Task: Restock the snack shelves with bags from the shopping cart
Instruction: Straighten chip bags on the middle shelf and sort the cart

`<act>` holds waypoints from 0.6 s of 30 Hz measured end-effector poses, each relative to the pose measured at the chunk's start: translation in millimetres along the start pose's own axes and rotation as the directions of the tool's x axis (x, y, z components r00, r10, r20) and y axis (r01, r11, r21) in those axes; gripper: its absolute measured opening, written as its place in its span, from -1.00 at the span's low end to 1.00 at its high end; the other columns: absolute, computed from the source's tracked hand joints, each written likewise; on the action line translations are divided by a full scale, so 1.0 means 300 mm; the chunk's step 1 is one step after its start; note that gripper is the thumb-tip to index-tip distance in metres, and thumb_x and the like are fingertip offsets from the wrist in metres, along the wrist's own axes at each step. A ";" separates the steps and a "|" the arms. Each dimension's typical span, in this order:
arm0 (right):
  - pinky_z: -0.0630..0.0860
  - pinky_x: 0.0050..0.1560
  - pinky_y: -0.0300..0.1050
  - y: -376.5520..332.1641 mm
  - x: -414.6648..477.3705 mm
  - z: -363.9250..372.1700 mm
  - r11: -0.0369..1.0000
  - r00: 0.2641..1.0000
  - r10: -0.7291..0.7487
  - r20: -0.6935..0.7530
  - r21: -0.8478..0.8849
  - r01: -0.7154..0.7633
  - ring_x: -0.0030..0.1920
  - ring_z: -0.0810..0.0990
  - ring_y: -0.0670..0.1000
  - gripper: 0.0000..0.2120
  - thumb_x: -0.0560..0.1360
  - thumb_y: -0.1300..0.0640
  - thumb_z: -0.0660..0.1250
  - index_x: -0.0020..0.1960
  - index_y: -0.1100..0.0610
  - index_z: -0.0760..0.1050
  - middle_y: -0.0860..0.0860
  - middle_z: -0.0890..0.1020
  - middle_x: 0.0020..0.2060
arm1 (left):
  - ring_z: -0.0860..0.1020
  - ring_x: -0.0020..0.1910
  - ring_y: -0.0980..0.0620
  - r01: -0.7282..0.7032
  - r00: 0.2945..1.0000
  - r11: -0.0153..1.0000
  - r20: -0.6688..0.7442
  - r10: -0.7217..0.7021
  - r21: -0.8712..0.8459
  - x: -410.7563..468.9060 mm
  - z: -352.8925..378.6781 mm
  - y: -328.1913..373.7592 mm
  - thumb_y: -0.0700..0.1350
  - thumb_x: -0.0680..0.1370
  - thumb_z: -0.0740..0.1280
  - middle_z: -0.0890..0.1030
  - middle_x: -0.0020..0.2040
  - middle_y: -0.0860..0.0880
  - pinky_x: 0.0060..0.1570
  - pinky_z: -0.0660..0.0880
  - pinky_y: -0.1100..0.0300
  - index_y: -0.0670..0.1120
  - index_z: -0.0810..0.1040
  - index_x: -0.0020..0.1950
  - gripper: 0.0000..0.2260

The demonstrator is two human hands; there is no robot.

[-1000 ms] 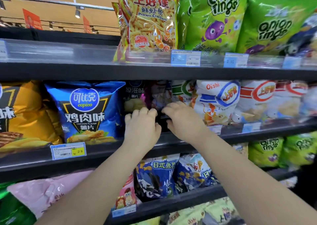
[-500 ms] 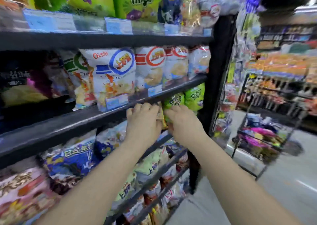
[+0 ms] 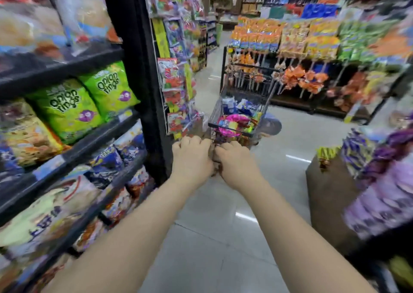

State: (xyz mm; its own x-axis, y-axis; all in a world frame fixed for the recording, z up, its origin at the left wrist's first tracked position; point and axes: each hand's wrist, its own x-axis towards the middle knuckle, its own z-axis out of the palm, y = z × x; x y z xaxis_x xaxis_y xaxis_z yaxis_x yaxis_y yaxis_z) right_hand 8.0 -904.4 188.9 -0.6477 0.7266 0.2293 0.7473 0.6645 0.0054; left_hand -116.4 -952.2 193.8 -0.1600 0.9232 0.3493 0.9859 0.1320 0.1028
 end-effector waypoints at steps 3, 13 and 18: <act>0.43 0.01 0.07 0.228 -0.051 0.089 0.992 0.990 0.125 0.059 -0.008 -0.124 0.02 0.52 0.23 -0.77 0.32 0.25 0.39 -0.03 0.15 0.54 0.12 0.59 -0.09 | 0.43 0.16 -0.11 -0.042 0.996 0.998 0.075 0.045 -0.045 0.082 0.167 0.170 0.01 0.52 0.25 0.51 0.10 0.02 0.11 0.28 -0.01 0.05 0.50 0.18 -0.75; 0.34 0.22 0.02 0.748 0.035 0.383 0.943 0.912 0.307 0.272 0.044 -0.330 0.26 0.37 0.16 -0.64 0.52 0.21 0.21 0.32 0.08 0.41 0.06 0.49 0.24 | 0.38 0.28 -0.06 -0.102 0.918 0.990 0.373 0.133 -0.102 0.415 0.564 0.442 -0.02 0.53 0.25 0.50 0.23 0.03 0.19 0.23 0.02 0.06 0.47 0.29 -0.68; 0.33 0.22 0.00 0.937 0.283 0.527 0.916 0.874 0.372 0.312 0.029 -0.400 0.29 0.36 0.14 -0.63 0.53 0.20 0.20 0.32 0.07 0.42 0.04 0.49 0.26 | 0.37 0.28 -0.08 -0.118 0.883 0.987 0.442 0.155 -0.111 0.732 0.780 0.443 -0.03 0.53 0.26 0.50 0.22 0.02 0.20 0.24 0.01 0.07 0.46 0.30 -0.67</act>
State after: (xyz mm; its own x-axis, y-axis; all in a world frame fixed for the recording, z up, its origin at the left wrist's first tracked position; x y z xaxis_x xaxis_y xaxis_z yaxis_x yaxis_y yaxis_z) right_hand 139.7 -628.2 56.1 -0.3350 0.9367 -0.1017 0.9393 0.3235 -0.1145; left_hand -9.2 -647.5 66.2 0.0333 0.9956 -0.0876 0.9863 -0.0185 0.1642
